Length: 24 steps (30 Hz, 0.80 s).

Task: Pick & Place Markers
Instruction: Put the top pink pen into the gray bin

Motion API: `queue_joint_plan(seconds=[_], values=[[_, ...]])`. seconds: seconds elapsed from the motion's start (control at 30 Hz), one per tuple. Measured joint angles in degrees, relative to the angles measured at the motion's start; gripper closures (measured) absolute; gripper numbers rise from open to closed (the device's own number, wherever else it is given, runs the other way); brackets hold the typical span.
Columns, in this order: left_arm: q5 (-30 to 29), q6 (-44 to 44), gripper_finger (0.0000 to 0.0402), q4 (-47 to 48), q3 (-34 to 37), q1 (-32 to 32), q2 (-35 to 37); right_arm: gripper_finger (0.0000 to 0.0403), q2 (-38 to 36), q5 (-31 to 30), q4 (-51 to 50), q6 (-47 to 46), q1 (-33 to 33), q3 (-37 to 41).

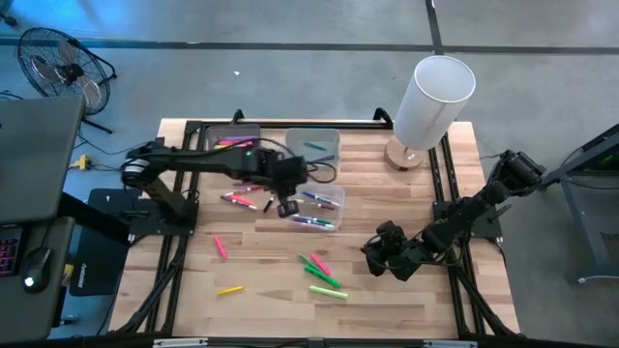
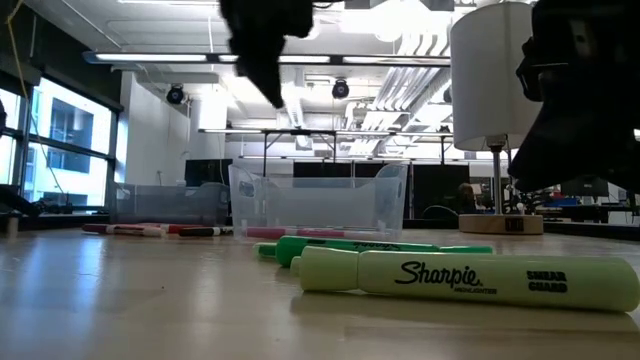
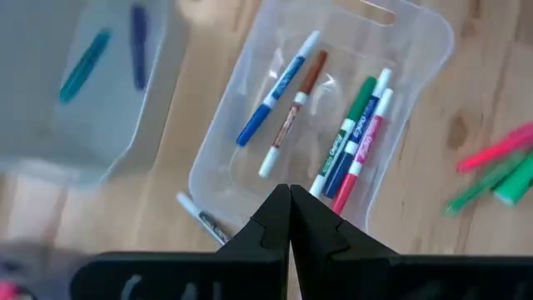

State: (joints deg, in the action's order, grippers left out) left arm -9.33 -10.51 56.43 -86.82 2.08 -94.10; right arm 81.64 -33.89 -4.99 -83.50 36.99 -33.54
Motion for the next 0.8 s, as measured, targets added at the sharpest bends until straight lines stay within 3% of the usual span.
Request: queue_joint_plan(seconds=[0.17, 0.37, 0.63, 0.8], values=[[-3.26, -15.17, 0.0401, -0.21, 10.96, -4.76, 8.21, 0.0321, 0.00, 1.47, 0.00, 2.59, 0.02, 0.00], [-5.77, -41.67, 0.0402, 0.85, 21.67, -14.84, 15.19, 0.0321, 0.00, 4.36, 0.01, 5.24, 0.02, 0.00], [-8.86, -77.14, 0.0401, 10.65, 26.44, -30.84, 16.91, 0.0321, 0.00, 5.36, 0.32, 6.43, 0.07, 0.00], [-7.07, -84.29, 0.0401, 14.54, 28.69, -37.38, 15.90, 0.0321, 0.00, 5.83, 1.02, 7.45, 0.07, -0.02]])
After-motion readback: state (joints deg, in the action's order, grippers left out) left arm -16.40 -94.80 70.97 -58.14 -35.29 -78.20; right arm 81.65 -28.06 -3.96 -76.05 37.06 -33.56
